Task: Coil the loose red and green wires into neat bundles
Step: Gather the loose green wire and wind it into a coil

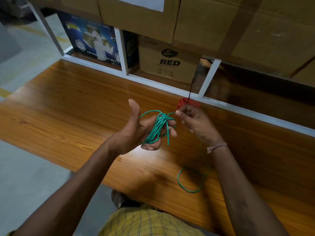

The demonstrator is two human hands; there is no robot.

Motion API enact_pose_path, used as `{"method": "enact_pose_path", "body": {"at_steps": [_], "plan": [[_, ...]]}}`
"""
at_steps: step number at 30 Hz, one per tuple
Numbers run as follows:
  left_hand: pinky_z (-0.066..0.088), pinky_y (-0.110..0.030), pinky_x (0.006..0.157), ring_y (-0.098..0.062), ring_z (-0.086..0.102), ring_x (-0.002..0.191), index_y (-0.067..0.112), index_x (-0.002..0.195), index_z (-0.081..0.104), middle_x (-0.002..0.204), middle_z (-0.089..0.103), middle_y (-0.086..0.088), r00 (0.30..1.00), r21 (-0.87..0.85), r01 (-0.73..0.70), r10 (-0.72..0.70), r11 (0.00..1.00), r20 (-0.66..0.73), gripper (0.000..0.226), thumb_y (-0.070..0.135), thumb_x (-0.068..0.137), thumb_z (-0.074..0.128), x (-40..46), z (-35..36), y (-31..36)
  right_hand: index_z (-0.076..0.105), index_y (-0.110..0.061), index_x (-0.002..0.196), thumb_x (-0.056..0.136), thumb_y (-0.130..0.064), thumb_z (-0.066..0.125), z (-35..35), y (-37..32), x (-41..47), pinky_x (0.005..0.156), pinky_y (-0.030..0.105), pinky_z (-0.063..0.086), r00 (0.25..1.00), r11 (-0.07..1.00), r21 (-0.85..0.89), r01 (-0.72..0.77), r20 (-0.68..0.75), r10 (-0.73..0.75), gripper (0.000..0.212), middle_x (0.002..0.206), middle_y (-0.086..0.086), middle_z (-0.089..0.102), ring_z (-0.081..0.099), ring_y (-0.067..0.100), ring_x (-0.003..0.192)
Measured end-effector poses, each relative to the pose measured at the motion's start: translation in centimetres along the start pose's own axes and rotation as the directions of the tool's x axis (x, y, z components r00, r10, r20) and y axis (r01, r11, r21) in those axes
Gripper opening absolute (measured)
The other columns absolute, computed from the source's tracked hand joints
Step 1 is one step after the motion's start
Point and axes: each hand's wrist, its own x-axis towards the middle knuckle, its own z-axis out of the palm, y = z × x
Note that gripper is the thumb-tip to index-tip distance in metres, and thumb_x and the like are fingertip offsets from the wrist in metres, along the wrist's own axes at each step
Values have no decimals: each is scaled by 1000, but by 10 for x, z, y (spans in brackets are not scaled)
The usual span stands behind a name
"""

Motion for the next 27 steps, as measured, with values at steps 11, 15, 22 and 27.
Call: {"method": "enact_pose_path", "body": {"at_steps": [11,15,22,27], "plan": [[62,-44,91,-45,71,115,4,159,36,157,53,-22,888,-238,-276,152,931,-435,130,94,77,-10,11,-11,3,74,-21,118,113,-31,47,70,-2,-66,46,17,39,938,948,-312,-68,305,167,29,58,-1,63,47,3,41],[55,-52,109,-49,67,125,-10,152,35,130,64,-33,756,-141,-258,109,956,-645,127,86,87,-16,26,-22,-8,68,-18,110,112,-29,49,63,-14,-78,46,22,40,907,938,-346,-22,388,164,23,59,1,63,48,9,41],[43,-57,120,-26,72,124,28,166,21,147,61,-16,780,460,185,156,868,-607,132,110,62,8,20,-39,-44,72,-14,98,103,-33,63,25,-44,-81,61,44,46,910,918,-358,172,413,-10,22,69,7,61,55,23,62],[56,-47,81,-26,64,71,23,138,50,86,77,-14,886,585,256,55,769,-460,130,108,58,-8,7,-9,-31,74,-9,95,106,-17,64,-10,-58,-73,55,19,36,950,962,-220,161,300,-90,17,64,-4,53,45,4,58]]}}
